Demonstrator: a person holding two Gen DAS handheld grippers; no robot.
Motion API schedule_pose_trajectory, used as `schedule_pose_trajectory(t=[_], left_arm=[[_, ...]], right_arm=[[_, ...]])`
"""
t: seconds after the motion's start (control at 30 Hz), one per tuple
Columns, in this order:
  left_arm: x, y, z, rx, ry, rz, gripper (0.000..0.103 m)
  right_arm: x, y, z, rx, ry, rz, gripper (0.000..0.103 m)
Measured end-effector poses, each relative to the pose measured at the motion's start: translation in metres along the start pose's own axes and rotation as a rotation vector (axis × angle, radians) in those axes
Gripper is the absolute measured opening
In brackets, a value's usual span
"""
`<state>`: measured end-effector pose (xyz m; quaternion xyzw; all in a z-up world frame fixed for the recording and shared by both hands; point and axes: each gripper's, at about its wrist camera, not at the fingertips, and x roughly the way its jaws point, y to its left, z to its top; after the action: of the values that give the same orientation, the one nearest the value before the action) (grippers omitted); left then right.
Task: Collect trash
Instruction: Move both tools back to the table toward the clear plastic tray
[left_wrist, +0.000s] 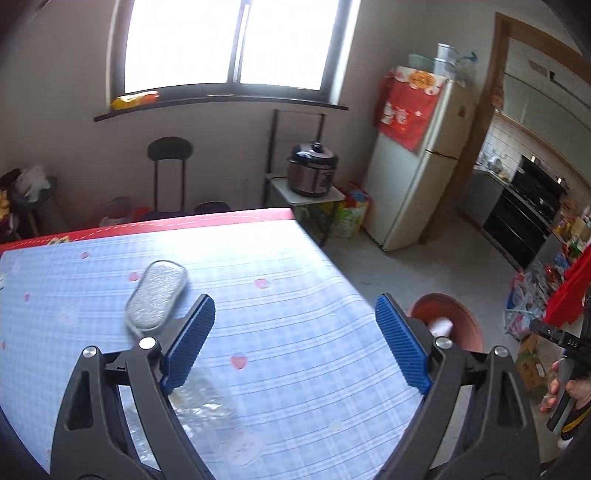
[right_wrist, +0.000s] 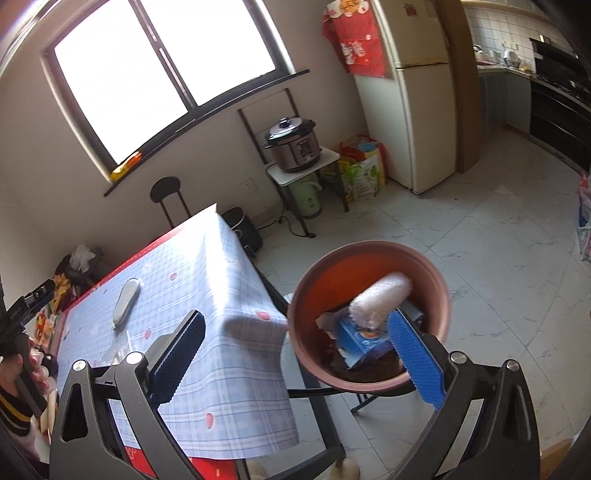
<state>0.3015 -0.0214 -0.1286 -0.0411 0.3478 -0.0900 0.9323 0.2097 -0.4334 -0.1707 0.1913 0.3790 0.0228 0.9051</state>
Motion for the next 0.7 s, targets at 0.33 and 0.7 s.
schedule_pose_trajectory(t=[0.33, 0.7], left_arm=[[-0.094, 0.172, -0.069, -0.224, -0.014, 0.236, 0.088], [-0.028, 0.241, -0.147, -0.413, 0.177, 0.036, 0.065]], right_arm=[[0.075, 0.158, -0.022, -0.206, 0.133, 0.188, 0.093], [0.113, 0.285, -0.050, -0.346, 0.217, 0.166, 0.091]])
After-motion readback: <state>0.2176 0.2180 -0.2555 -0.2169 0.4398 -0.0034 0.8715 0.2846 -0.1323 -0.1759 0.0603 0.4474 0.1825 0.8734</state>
